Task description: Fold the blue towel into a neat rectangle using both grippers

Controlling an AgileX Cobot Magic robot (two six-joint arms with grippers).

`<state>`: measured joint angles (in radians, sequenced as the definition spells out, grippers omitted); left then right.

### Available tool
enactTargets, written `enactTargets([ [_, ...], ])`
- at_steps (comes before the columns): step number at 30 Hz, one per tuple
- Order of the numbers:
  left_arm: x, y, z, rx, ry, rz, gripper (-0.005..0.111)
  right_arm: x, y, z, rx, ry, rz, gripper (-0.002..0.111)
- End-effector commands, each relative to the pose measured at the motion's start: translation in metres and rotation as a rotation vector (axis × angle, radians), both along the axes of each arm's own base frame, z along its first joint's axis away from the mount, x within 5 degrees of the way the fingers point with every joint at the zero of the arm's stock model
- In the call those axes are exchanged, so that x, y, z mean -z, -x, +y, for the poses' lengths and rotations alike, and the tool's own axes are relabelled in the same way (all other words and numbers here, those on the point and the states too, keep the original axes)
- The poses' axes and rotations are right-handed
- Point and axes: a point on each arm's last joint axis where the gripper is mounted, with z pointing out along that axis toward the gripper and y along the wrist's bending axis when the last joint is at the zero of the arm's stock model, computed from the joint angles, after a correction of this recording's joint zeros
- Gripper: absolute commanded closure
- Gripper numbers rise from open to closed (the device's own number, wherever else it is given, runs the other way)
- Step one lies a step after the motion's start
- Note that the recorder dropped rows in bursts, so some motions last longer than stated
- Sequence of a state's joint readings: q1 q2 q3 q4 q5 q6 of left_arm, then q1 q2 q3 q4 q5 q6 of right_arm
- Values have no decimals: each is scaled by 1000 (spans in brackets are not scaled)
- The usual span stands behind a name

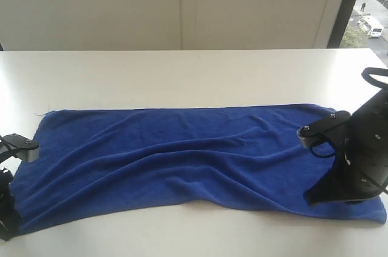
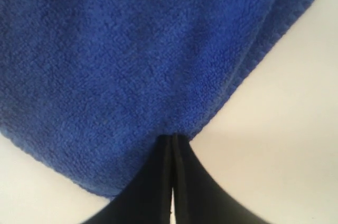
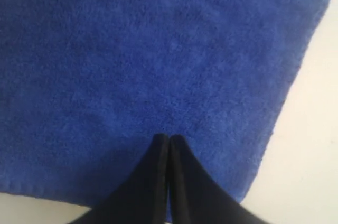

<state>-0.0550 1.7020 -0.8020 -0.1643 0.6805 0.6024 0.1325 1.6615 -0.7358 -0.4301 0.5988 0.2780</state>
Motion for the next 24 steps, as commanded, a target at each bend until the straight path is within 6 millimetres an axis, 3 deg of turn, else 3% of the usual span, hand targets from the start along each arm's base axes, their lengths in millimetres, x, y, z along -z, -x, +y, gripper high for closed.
enactTargets([
  [1, 5, 6, 1, -1, -8, 32, 107, 12, 5, -1, -2, -1, 43, 108],
  [10, 6, 6, 2, 17, -21, 34, 107, 32, 20, -6, -7, 56, 187, 108],
  [24, 5, 10, 4, 47, -38, 71, 107, 29, 36, -20, 35, 210, 362, 108],
])
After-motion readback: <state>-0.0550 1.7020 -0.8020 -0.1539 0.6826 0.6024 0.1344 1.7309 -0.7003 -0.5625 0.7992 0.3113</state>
